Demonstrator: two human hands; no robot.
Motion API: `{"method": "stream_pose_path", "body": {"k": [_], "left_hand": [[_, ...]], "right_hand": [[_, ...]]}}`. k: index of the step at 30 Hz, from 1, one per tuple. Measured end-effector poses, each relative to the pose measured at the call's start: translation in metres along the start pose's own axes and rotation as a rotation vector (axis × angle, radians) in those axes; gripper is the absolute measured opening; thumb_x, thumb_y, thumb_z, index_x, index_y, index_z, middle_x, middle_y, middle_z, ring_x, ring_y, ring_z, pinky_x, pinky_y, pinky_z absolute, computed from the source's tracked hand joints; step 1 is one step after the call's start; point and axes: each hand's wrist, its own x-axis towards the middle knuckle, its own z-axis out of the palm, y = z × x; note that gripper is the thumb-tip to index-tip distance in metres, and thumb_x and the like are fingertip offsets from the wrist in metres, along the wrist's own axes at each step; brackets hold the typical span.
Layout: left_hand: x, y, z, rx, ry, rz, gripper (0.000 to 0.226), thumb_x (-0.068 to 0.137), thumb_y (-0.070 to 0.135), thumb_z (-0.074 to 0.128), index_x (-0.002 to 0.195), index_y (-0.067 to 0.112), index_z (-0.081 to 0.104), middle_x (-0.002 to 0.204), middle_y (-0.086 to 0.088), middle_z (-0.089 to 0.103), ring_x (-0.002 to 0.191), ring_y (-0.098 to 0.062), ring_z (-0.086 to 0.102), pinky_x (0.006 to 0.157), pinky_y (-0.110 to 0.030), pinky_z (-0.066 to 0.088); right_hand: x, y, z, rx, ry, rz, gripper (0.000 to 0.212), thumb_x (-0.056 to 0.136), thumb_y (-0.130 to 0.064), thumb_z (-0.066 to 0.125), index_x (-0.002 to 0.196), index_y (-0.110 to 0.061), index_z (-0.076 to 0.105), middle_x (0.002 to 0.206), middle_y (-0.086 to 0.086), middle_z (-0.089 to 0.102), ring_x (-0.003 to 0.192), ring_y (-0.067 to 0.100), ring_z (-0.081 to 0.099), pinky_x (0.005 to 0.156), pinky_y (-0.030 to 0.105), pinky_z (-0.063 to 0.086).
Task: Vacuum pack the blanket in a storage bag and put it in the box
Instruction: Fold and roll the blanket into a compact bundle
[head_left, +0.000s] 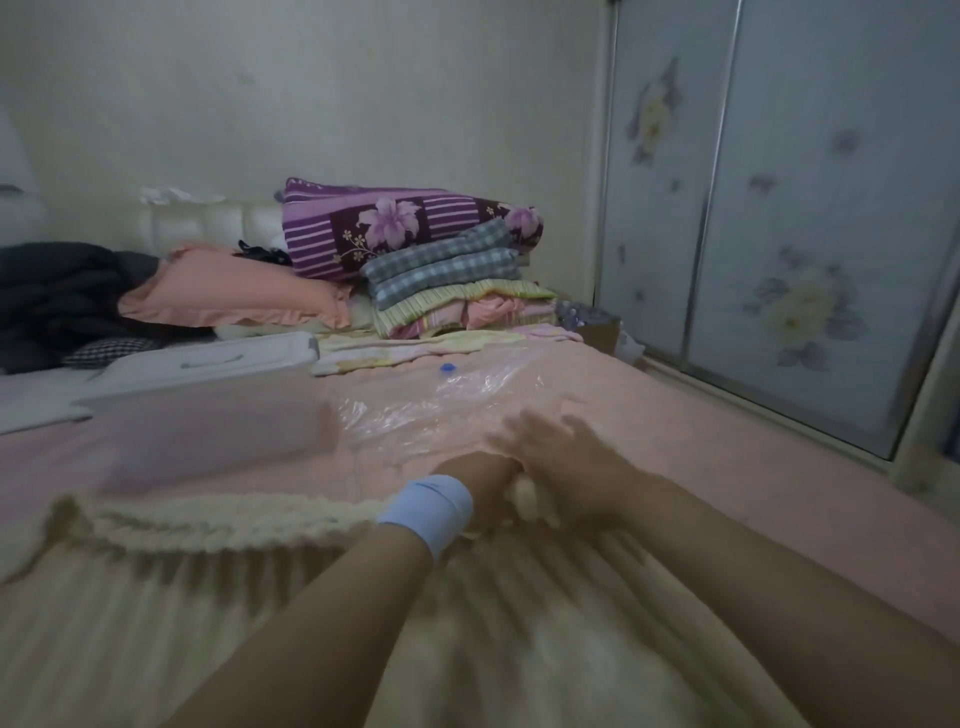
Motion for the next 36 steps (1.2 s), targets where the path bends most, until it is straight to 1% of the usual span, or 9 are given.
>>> {"method": "stream_pose_path", "body": {"k": [4, 7, 9, 12, 16, 19, 26, 31, 36], "left_hand": [[-0.032, 0.013, 0.015, -0.085, 0.035, -0.094, 0.059, 0.077, 0.041, 0.074, 0.128, 0.019, 0.054, 0.119, -0.003, 0.062, 0.109, -0.026, 0.059, 0.093, -0.032, 0.046], [-0.062, -0.009, 0.028, -0.036, -0.127, -0.214, 0.075, 0.073, 0.041, 0.077, 0.137, 0.029, 0.039, 0.131, -0.002, 0.054, 0.115, -0.027, 0.056, 0.097, -0.037, 0.047], [-0.082, -0.021, 0.032, 0.127, -0.253, -0.264, 0.067, 0.080, 0.032, 0.074, 0.139, 0.020, 0.045, 0.137, -0.007, 0.053, 0.121, -0.028, 0.055, 0.099, -0.035, 0.044], [-0.103, -0.029, 0.025, 0.163, -0.146, -0.329, 0.033, 0.091, 0.022, 0.058, 0.123, 0.012, 0.062, 0.128, -0.011, 0.062, 0.116, -0.028, 0.058, 0.095, -0.031, 0.044], [-0.128, -0.007, -0.013, 0.271, 0.084, -0.321, 0.040, 0.094, 0.022, 0.040, 0.133, 0.025, 0.049, 0.136, -0.005, 0.055, 0.123, -0.027, 0.053, 0.105, -0.042, 0.037], [-0.132, 0.040, -0.049, 0.184, 0.175, -0.236, 0.034, 0.097, 0.023, 0.040, 0.128, 0.021, 0.054, 0.131, -0.006, 0.057, 0.118, -0.029, 0.054, 0.098, -0.038, 0.039], [-0.151, 0.127, 0.020, 0.150, -0.374, -0.049, 0.050, 0.092, 0.038, 0.061, 0.131, 0.007, 0.056, 0.131, -0.010, 0.057, 0.117, -0.029, 0.057, 0.092, -0.034, 0.045], [-0.147, 0.125, 0.058, -0.187, -0.419, -0.106, 0.048, 0.090, 0.037, 0.064, 0.129, 0.009, 0.058, 0.126, -0.009, 0.061, 0.112, -0.029, 0.061, 0.097, -0.042, 0.051], [-0.137, 0.128, 0.077, -0.663, -0.953, -0.217, 0.058, 0.094, 0.031, 0.060, 0.145, 0.008, 0.042, 0.142, -0.017, 0.050, 0.123, -0.032, 0.055, 0.105, -0.044, 0.044]], "right_hand": [[-0.021, -0.026, 0.004, -0.109, -0.256, 0.127, 0.110, 0.083, -0.028, 0.071, 0.158, -0.036, -0.010, 0.152, 0.007, 0.046, 0.146, 0.032, 0.029, 0.117, 0.047, 0.018], [-0.045, -0.018, 0.008, -0.310, -0.052, 0.075, 0.056, 0.092, -0.036, 0.058, 0.145, -0.036, 0.042, 0.133, 0.002, 0.054, 0.126, 0.028, 0.051, 0.100, 0.040, 0.032], [-0.063, -0.011, 0.007, -0.290, -0.022, 0.092, 0.033, 0.095, -0.033, 0.050, 0.127, -0.034, 0.057, 0.125, 0.003, 0.052, 0.118, 0.028, 0.054, 0.090, 0.037, 0.034], [-0.088, -0.007, 0.001, -0.227, -0.002, 0.125, 0.029, 0.095, -0.031, 0.052, 0.123, -0.029, 0.059, 0.120, 0.006, 0.048, 0.108, 0.029, 0.055, 0.071, 0.034, 0.032], [-0.111, -0.005, -0.017, -0.317, 0.089, 0.137, 0.033, 0.096, -0.019, 0.048, 0.128, -0.024, 0.052, 0.124, 0.007, 0.048, 0.109, 0.028, 0.052, 0.071, 0.034, 0.031], [-0.134, 0.005, -0.032, -0.405, 0.116, 0.233, 0.033, 0.094, -0.012, 0.046, 0.124, -0.023, 0.055, 0.122, 0.005, 0.055, 0.110, 0.028, 0.052, 0.077, 0.036, 0.035], [-0.189, 0.010, 0.005, -0.316, -0.227, 0.301, 0.046, 0.093, -0.026, 0.052, 0.138, -0.032, 0.044, 0.133, 0.006, 0.049, 0.122, 0.028, 0.047, 0.099, 0.041, 0.034], [-0.210, 0.016, 0.021, -0.370, -0.280, 0.295, 0.034, 0.097, -0.017, 0.048, 0.127, -0.026, 0.060, 0.130, 0.002, 0.060, 0.122, 0.025, 0.056, 0.096, 0.035, 0.039], [-0.197, 0.023, 0.024, -0.031, -0.973, 0.555, 0.053, 0.087, -0.023, 0.066, 0.133, 0.001, 0.060, 0.121, 0.012, 0.065, 0.084, 0.026, 0.061, 0.094, 0.039, 0.049]]}}
